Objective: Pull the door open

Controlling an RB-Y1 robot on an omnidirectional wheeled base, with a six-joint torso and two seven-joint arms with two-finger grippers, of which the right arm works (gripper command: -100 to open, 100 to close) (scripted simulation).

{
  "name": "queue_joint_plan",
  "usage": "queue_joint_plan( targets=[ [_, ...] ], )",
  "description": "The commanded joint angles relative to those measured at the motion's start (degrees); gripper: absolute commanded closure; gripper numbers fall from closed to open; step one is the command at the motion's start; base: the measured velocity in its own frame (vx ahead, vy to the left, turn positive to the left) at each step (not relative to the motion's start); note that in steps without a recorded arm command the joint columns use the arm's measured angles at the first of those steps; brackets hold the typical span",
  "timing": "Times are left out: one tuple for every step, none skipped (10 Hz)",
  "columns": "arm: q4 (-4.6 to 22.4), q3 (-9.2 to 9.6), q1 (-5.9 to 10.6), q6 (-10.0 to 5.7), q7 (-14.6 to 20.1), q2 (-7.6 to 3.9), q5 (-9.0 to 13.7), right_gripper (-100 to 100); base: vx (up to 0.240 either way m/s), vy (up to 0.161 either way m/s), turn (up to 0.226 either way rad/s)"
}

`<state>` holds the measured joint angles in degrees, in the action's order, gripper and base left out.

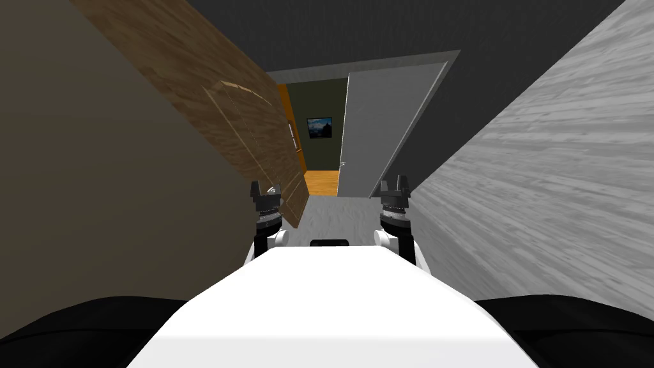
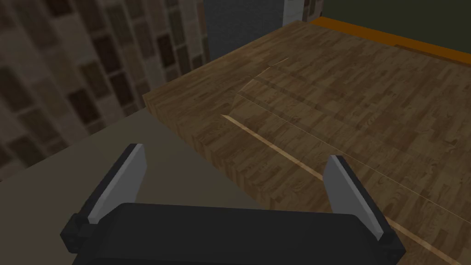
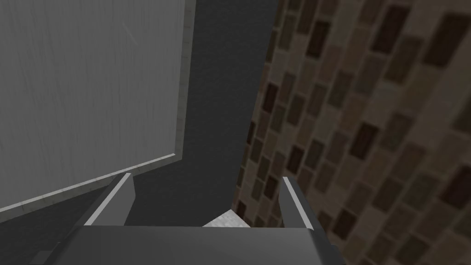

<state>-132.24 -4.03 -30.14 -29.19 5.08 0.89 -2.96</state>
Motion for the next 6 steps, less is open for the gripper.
queue_joint_plan(
  targets=[
    [1.7, -0.12, 0.95, 0.01, 0.3, -0.41, -0.2, -100, 0.064, 0.0, -0.01],
    [2.5, -0.17, 1.43, 0.01, 0.4, -0.6, -0.3, -100, 0.099, 0.003, -0.008],
    [4.2, -0.29, 2.38, 0.02, 0.7, -0.98, -0.5, -100, 0.124, 0.029, -0.006],
    [5.0, -0.35, 2.86, 0.02, 0.8, -1.17, -0.6, -100, 0.117, 0.036, -0.009],
    [6.2, -0.43, 3.55, 0.03, 1.0, -1.41, -0.7, -100, 0.103, -0.003, -0.013],
    [7.4, -0.52, 4.24, 0.03, 1.2, -1.66, -0.8, -100, 0.105, -0.007, -0.004]
  ],
)
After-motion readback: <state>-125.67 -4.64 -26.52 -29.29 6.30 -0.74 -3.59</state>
